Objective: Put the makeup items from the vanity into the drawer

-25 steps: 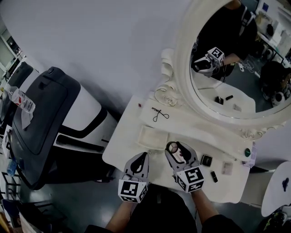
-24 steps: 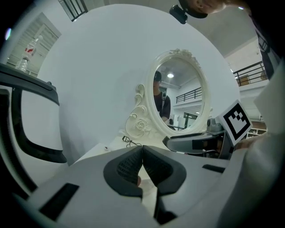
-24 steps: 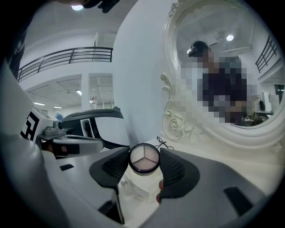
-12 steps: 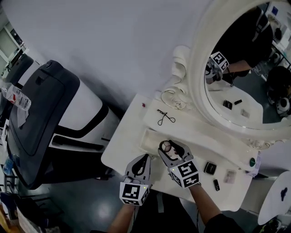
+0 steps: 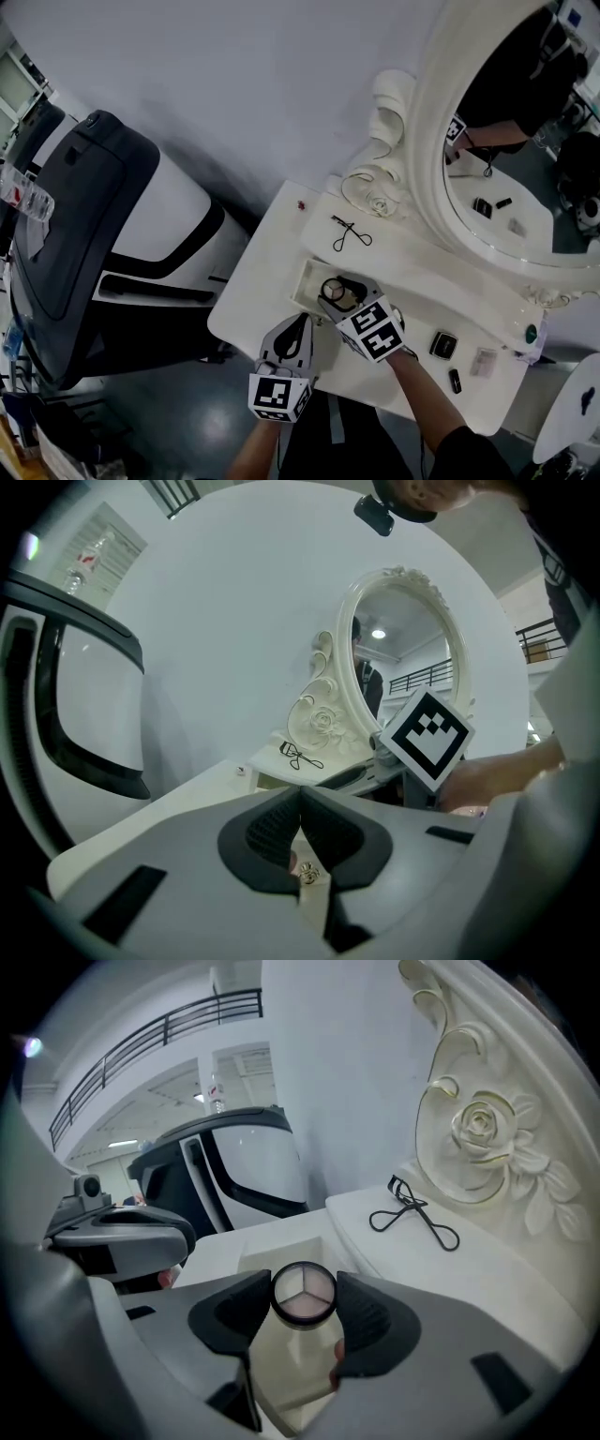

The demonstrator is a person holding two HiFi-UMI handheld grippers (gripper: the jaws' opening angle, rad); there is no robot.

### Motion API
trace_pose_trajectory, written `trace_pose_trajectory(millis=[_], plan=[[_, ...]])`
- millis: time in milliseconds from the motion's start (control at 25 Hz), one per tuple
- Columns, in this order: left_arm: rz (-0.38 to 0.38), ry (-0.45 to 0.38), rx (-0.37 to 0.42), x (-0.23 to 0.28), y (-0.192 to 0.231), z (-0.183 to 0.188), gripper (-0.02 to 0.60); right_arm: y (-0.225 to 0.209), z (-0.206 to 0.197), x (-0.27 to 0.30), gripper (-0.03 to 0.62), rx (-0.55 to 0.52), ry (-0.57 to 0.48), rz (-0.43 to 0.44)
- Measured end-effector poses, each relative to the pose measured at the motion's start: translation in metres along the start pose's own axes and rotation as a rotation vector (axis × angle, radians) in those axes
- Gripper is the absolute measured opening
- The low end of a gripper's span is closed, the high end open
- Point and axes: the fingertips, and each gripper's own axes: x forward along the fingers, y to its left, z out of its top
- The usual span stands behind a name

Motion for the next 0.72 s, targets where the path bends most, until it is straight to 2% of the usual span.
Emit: trace_pose_trajectory(millis=[280,640,720], plan=[[0.006,-0.002,-0.009,-0.003,0.006,0.001,0.015,0.009,0.000,0.002,0.236,-0.052,0.018,0.019],[0.001,-0.007,-0.011,-0.009,0.009,0.006,0.015,0.005,0.005,-0.007,0.236,-0.025,-0.040,-0.014],[-0.003,-0.013,-0.006,-0.011,0.008,0.011,0.015,0.003,0.009,-0.014,0.220,-0.017,-0.072,-0.030]])
